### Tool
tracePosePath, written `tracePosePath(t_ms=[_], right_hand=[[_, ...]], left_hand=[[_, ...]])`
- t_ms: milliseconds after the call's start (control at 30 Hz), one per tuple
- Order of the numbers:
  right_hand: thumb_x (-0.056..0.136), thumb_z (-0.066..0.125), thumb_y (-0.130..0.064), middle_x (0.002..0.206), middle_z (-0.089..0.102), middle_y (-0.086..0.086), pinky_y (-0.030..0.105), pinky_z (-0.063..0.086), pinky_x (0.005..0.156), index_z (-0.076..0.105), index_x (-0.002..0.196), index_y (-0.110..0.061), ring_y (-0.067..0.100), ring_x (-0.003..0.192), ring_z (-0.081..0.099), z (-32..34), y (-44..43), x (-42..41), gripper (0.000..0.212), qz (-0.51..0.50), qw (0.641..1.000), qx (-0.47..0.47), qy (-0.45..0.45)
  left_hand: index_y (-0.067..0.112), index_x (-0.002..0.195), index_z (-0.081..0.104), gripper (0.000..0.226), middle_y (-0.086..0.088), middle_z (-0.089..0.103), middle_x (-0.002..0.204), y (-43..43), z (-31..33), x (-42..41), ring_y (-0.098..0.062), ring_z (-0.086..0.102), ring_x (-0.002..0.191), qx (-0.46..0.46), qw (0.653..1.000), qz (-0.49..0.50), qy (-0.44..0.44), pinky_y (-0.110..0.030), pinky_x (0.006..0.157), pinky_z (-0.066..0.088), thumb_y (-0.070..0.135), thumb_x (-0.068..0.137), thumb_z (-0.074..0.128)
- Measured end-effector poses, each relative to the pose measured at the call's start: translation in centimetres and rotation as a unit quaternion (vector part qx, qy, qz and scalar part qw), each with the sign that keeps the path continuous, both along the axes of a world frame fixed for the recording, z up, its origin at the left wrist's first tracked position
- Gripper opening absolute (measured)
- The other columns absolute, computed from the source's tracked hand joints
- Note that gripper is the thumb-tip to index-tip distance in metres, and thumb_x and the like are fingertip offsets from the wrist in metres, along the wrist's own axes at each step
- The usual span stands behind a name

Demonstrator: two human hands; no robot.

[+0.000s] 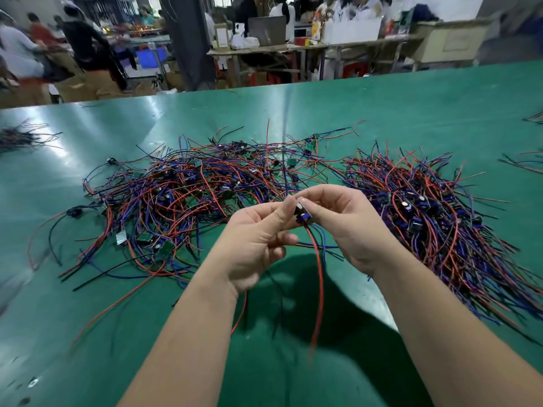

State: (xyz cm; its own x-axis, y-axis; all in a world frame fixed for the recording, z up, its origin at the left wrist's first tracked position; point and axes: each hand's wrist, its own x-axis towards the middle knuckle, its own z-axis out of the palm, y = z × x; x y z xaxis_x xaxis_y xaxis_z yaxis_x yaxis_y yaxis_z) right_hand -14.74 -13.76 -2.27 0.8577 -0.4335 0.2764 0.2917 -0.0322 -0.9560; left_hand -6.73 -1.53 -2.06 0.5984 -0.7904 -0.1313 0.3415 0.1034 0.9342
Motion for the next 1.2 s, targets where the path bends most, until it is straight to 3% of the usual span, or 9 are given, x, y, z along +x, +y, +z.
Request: tracePosePath(t_ms=[167,267,433,567,667,867,967,1100,1200], right_hand=[[0.074,0.061,-0.039,0.073,0.071,0.001,0.026,0.041,0.072,0.076,0.073,-0.015,0.015,0.073,0.055,0.2,-0.2,-0.1,0.028,0.017,0.998,0.005,0.057],[0.071,0.065,-0.030,0.074,0.064,0.012,0.023,0.038,0.064,0.072,0.075,-0.009,0.012,0.064,0.051,0.3,-0.6,-0.4,0.022,0.040,0.996,0.005,0.075],[0.066,0.070,-0.018,0.060,0.061,0.001,0.016,0.037,0.051,0.067,0.076,-0.006,0.007,0.052,0.049,0.2,-1.6,-0.5,0.017,-0.002,0.992,0.052,0.116],[0.066,0.071,-0.016,0.061,0.063,0.005,0.014,0.036,0.045,0.068,0.073,-0.005,0.006,0.048,0.048,0.1,-1.8,-0.7,0.014,-0.013,0.992,0.039,0.122],[0.080,0.068,-0.008,0.063,0.064,0.006,0.014,0.036,0.044,0.067,0.072,-0.002,0.007,0.048,0.049,0.2,-2.4,-0.7,0.010,-0.050,0.991,0.045,0.117],[0.086,0.063,-0.004,0.055,0.066,-0.004,0.013,0.043,0.047,0.067,0.073,-0.010,0.005,0.052,0.059,0.9,-4.3,-1.3,0.015,-0.187,0.975,0.084,0.081],[0.087,0.062,-0.004,0.054,0.065,-0.002,0.015,0.045,0.047,0.067,0.072,-0.009,0.009,0.054,0.061,1.3,-4.7,-1.8,0.017,-0.218,0.969,0.101,0.054],[0.083,0.069,-0.009,0.048,0.062,0.000,0.014,0.038,0.035,0.059,0.068,-0.008,0.013,0.044,0.063,1.7,-4.7,-2.1,0.018,-0.245,0.958,0.144,0.038],[0.084,0.069,-0.010,0.044,0.058,0.000,0.012,0.031,0.032,0.056,0.063,-0.009,0.012,0.038,0.058,1.7,-4.9,-2.2,0.024,-0.265,0.951,0.150,0.056]], left_hand=[[0.000,0.087,0.066,0.048,-0.008,0.052,0.065,-0.2,-0.5,0.0,-0.004,0.038,0.042,0.019,0.999,-0.022,-0.014,-0.010,0.038,0.031,0.042,0.063,0.069],[-0.002,0.084,0.068,0.049,-0.014,0.044,0.070,-0.4,-0.8,-0.3,-0.006,0.035,0.044,0.051,0.996,-0.010,-0.071,-0.011,0.039,0.029,0.044,0.067,0.065],[0.009,0.084,0.068,0.029,-0.002,0.071,0.074,-0.4,-1.1,-0.6,-0.009,0.066,0.061,0.057,0.995,-0.048,-0.073,-0.017,0.055,0.051,0.033,0.069,0.065],[0.009,0.074,0.071,0.010,-0.005,0.071,0.071,-0.4,-1.2,-0.7,-0.010,0.065,0.057,0.060,0.994,-0.050,-0.077,-0.018,0.053,0.052,0.019,0.074,0.070],[0.011,0.069,0.075,0.014,-0.005,0.071,0.072,-0.3,-1.0,-0.7,-0.011,0.066,0.059,0.078,0.988,-0.094,-0.092,-0.020,0.057,0.054,0.024,0.068,0.073],[0.010,0.073,0.074,0.011,-0.006,0.071,0.070,-0.3,-1.5,-1.3,-0.013,0.064,0.060,0.164,0.958,-0.172,-0.160,-0.020,0.058,0.052,0.015,0.082,0.072],[0.010,0.075,0.073,0.009,-0.003,0.070,0.065,-0.2,-1.4,-1.4,-0.008,0.061,0.053,0.198,0.946,-0.185,-0.177,-0.014,0.051,0.046,0.015,0.083,0.072],[0.017,0.077,0.072,0.005,0.000,0.071,0.069,0.2,-1.2,-1.3,-0.006,0.061,0.057,0.226,0.923,-0.209,-0.233,-0.014,0.054,0.045,0.018,0.082,0.073],[0.021,0.087,0.073,0.007,0.004,0.071,0.073,0.5,-1.1,-1.4,-0.007,0.067,0.065,0.195,0.924,-0.258,-0.203,-0.013,0.056,0.046,0.015,0.085,0.070]])
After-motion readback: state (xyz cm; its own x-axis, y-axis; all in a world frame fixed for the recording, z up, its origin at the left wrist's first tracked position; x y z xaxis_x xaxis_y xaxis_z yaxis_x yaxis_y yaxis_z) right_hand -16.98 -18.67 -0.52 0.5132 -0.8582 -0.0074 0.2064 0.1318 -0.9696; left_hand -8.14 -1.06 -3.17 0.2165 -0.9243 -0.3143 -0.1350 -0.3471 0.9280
